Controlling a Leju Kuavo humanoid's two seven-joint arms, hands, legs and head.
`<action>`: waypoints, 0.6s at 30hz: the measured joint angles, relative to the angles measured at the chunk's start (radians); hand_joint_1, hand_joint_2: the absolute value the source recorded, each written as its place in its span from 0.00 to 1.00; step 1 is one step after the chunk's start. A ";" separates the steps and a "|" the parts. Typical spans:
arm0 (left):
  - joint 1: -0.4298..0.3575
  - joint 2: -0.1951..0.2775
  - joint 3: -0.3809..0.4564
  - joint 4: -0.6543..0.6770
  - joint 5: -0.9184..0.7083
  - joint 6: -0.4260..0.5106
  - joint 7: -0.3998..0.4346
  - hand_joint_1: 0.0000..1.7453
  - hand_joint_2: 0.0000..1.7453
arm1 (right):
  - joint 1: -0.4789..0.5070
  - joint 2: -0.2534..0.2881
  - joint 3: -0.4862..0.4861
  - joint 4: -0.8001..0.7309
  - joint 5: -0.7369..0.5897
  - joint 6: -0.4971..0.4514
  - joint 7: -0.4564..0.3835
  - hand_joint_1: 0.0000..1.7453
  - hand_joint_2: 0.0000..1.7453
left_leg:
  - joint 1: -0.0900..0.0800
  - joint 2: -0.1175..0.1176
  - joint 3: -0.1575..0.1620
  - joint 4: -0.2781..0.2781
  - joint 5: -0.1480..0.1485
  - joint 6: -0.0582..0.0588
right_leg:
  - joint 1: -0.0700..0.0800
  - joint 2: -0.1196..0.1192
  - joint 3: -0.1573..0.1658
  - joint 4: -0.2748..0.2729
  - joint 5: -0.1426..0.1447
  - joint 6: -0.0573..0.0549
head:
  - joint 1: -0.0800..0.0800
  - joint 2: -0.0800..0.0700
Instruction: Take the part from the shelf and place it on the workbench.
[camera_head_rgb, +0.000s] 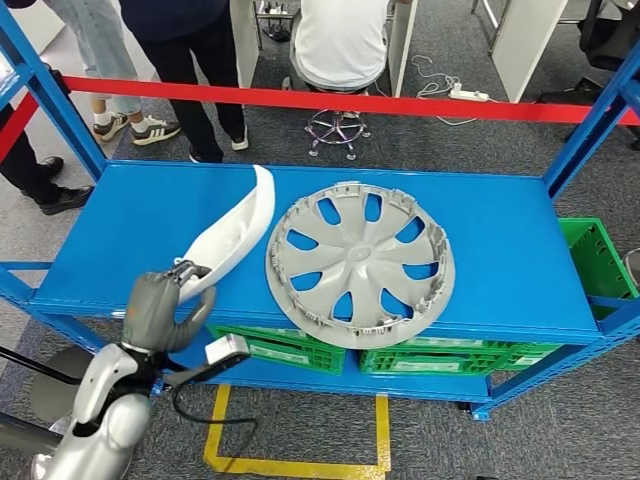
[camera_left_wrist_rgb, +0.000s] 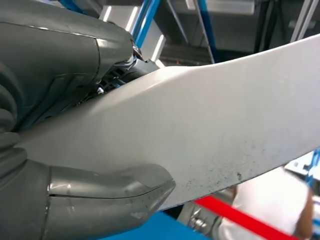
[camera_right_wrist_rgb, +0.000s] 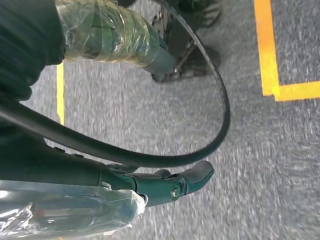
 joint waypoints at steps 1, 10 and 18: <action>0.015 -0.001 -0.008 -0.018 -0.002 0.009 -0.003 1.00 1.00 | 0.003 0.000 -0.011 0.000 0.000 0.012 -0.002 0.00 1.00 | -0.001 0.000 0.000 0.000 0.000 0.001 | -0.001 0.000 0.000 0.000 0.000 0.001 | 0.000 0.000; 0.106 -0.003 -0.050 -0.117 -0.010 0.067 -0.026 1.00 1.00 | 0.016 -0.002 -0.071 0.000 0.000 0.100 -0.020 0.00 1.00 | -0.002 0.001 0.004 -0.013 0.013 0.028 | -0.005 0.002 -0.005 0.010 -0.011 0.023 | 0.001 0.000; 0.144 -0.009 -0.066 -0.134 -0.002 0.083 -0.035 1.00 1.00 | 0.025 -0.010 -0.092 0.000 0.000 0.124 -0.021 0.00 1.00 | 0.000 0.001 0.002 -0.013 0.018 0.033 | -0.004 0.009 -0.094 0.176 -0.034 0.021 | 0.006 0.000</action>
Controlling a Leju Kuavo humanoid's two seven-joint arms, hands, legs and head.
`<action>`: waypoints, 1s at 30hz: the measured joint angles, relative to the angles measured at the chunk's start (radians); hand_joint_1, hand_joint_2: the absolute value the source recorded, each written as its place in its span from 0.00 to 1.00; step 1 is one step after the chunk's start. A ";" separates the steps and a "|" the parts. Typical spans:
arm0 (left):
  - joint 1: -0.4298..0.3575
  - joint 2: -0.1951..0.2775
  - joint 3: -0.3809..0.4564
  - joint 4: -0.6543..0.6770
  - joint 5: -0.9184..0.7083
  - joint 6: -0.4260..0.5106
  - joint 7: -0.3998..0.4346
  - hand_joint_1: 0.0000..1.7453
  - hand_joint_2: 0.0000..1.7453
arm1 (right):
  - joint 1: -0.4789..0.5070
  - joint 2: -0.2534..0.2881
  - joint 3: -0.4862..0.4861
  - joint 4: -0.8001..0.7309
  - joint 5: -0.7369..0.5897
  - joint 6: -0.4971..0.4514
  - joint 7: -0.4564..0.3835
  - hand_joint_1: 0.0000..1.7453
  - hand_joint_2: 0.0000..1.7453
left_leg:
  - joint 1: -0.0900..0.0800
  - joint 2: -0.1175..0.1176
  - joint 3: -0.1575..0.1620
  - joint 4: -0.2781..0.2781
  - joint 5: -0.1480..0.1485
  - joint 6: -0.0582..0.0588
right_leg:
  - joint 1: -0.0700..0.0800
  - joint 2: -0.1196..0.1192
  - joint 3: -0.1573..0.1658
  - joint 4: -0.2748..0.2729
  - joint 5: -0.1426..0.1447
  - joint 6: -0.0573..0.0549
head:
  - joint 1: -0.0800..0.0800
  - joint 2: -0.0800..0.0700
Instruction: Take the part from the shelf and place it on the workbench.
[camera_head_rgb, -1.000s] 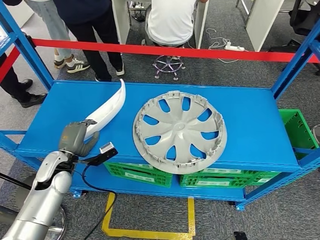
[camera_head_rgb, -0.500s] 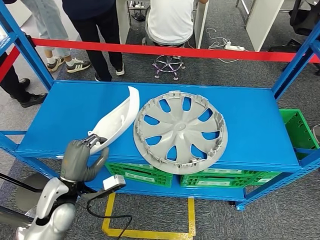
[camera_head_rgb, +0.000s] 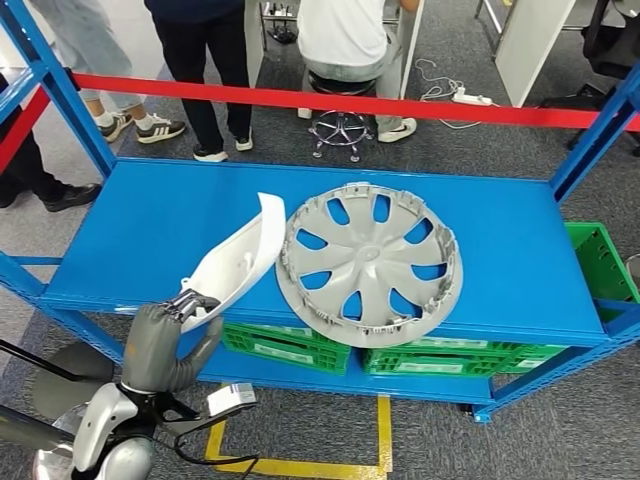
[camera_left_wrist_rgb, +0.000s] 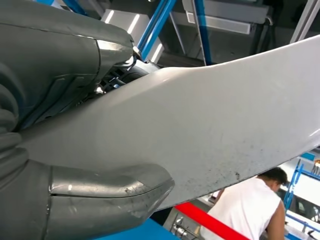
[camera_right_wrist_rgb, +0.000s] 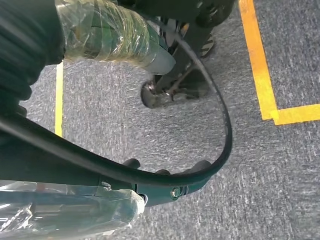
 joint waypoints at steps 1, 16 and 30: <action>0.003 -0.001 -0.001 -0.002 0.004 0.002 -0.003 1.00 1.00 | -0.001 -0.001 -0.002 0.000 0.000 0.006 0.000 0.00 1.00 | -0.001 -0.001 -0.002 0.004 -0.002 -0.003 | 0.000 0.001 0.036 -0.067 0.029 -0.003 | 0.000 0.000; 0.055 -0.006 -0.018 -0.026 0.021 0.037 -0.027 1.00 1.00 | 0.000 -0.002 -0.040 0.001 0.000 0.031 -0.018 0.00 1.00 | 0.031 0.000 0.009 0.124 -0.093 -0.077 | -0.006 -0.010 -0.001 -0.152 0.107 -0.035 | -0.012 0.000; 0.063 -0.007 -0.019 -0.039 0.031 0.044 -0.028 1.00 1.00 | 0.001 -0.001 -0.067 0.001 0.000 0.037 -0.023 0.00 1.00 | 0.009 0.004 -0.040 -0.006 0.029 -0.015 | -0.003 -0.001 -0.039 0.093 -0.021 0.007 | -0.003 0.000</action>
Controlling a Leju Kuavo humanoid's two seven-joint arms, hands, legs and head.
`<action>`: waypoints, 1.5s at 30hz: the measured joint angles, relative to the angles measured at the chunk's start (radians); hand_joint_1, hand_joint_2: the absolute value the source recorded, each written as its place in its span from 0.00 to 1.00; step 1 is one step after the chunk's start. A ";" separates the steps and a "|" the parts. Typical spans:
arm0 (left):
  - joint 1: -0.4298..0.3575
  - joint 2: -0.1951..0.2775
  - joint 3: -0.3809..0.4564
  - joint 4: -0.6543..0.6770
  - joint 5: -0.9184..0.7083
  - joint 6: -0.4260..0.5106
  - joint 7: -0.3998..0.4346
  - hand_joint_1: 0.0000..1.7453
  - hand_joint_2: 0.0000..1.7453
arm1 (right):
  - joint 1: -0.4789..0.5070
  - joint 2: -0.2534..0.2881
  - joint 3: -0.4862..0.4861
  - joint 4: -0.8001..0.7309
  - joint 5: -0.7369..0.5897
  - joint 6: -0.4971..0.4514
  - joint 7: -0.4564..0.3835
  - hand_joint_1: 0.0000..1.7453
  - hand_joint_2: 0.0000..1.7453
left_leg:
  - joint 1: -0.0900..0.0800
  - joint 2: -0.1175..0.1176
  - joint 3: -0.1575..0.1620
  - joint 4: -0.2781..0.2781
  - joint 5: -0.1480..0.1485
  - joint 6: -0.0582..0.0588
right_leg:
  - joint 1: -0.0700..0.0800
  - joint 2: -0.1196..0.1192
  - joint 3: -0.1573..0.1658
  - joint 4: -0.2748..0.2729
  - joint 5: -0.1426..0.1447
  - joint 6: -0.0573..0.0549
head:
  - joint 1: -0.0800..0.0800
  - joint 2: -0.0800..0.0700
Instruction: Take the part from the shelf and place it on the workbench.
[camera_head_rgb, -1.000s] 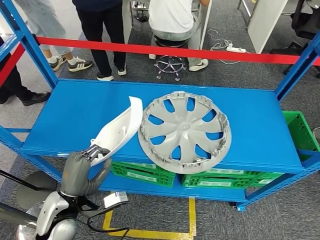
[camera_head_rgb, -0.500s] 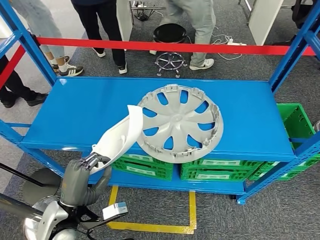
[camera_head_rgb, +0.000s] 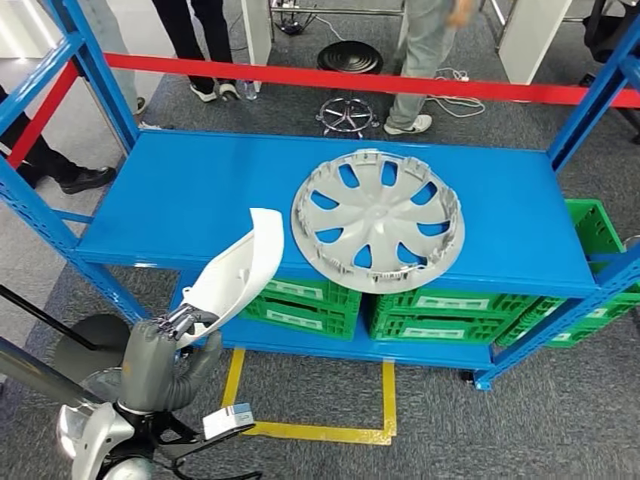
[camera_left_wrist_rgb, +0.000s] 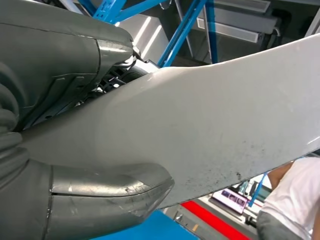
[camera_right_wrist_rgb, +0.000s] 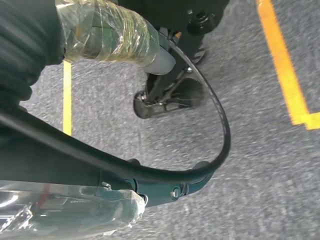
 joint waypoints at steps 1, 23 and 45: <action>0.000 0.000 0.000 0.000 0.000 0.000 0.000 1.00 1.00 | -0.001 0.000 0.000 0.000 0.000 0.000 0.000 0.00 1.00 | 0.000 0.000 -0.012 0.005 0.006 -0.003 | 0.002 0.001 0.050 -0.064 0.024 -0.005 | 0.000 0.000; -0.007 -0.002 0.000 -0.001 0.008 0.000 0.000 1.00 1.00 | -0.004 0.004 -0.009 0.000 0.000 0.005 -0.010 0.00 1.00 | 0.012 -0.002 0.109 -0.001 -0.092 -0.036 | 0.008 -0.012 0.035 -0.251 0.146 -0.018 | -0.005 0.000; -0.029 -0.024 0.004 0.017 0.060 -0.019 0.000 1.00 1.00 | -0.004 0.011 -0.010 -0.001 0.000 0.004 -0.005 0.00 1.00 | 0.016 0.003 -0.131 0.278 -0.142 -0.065 | 0.008 -0.008 0.143 -0.296 0.072 -0.050 | -0.001 0.000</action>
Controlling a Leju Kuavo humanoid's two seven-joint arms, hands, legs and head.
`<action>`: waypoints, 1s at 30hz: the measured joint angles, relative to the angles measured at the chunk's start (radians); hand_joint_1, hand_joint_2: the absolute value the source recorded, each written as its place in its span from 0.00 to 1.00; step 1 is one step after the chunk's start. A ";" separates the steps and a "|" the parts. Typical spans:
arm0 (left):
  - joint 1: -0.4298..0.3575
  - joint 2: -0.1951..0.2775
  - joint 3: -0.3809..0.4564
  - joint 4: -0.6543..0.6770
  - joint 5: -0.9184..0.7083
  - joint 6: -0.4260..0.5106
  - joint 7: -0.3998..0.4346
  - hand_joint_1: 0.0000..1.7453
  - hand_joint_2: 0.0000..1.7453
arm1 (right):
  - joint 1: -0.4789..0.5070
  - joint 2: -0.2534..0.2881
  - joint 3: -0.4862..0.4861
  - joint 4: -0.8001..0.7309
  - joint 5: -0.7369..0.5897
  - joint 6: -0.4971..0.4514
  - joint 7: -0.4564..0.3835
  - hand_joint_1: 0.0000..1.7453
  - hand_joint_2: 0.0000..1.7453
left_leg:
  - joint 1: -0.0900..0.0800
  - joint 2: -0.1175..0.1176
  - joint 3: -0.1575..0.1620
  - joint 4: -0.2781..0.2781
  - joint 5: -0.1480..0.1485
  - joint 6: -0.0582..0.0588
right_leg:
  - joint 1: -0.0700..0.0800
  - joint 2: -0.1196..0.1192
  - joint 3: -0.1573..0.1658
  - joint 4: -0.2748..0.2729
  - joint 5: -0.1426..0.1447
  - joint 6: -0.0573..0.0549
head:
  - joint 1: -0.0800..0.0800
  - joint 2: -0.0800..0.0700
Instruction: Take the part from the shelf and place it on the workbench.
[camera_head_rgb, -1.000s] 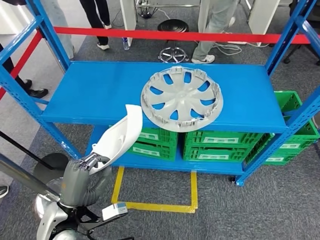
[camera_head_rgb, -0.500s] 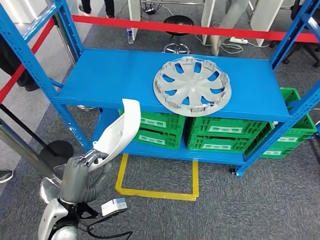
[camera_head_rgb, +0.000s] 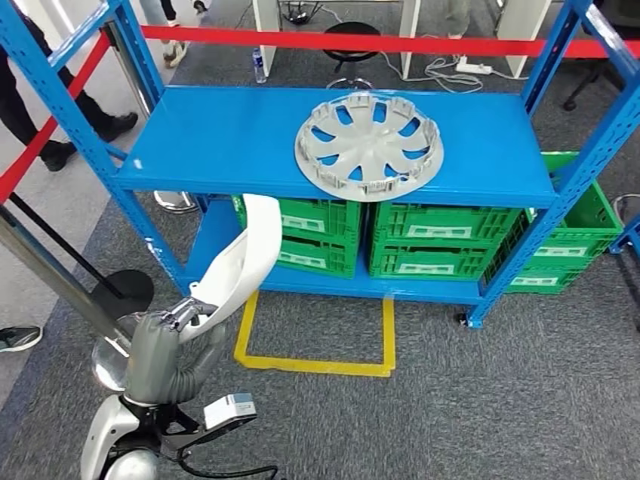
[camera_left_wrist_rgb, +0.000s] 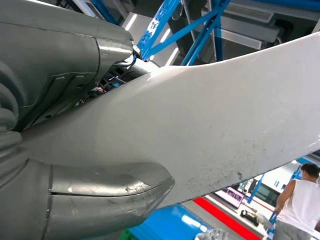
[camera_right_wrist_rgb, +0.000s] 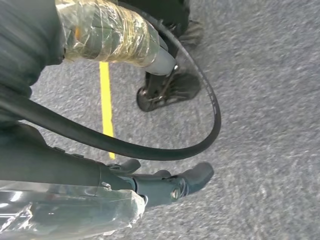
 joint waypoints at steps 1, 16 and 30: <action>0.000 0.000 0.000 0.001 0.001 0.000 0.000 1.00 1.00 | 0.000 0.000 0.000 0.000 0.000 0.000 0.000 0.00 1.00 | 0.002 0.000 0.007 0.028 0.000 -0.002 | 0.000 -0.001 -0.016 0.006 0.007 0.001 | 0.000 0.000; -0.032 -0.006 0.002 0.018 0.016 -0.015 0.000 1.00 1.00 | -0.007 0.001 0.000 -0.001 0.000 -0.007 -0.007 0.00 1.00 | -0.005 0.007 0.151 -0.283 0.124 0.063 | -0.002 0.007 -0.180 0.323 -0.124 0.055 | 0.011 0.000; -0.082 -0.020 -0.003 0.058 0.024 -0.031 -0.011 1.00 1.00 | -0.051 0.020 -0.057 -0.018 0.000 -0.068 0.001 0.00 1.00 | 0.000 0.002 0.025 -0.028 -0.023 0.001 | -0.001 0.001 -0.041 0.014 0.028 -0.005 | 0.002 0.000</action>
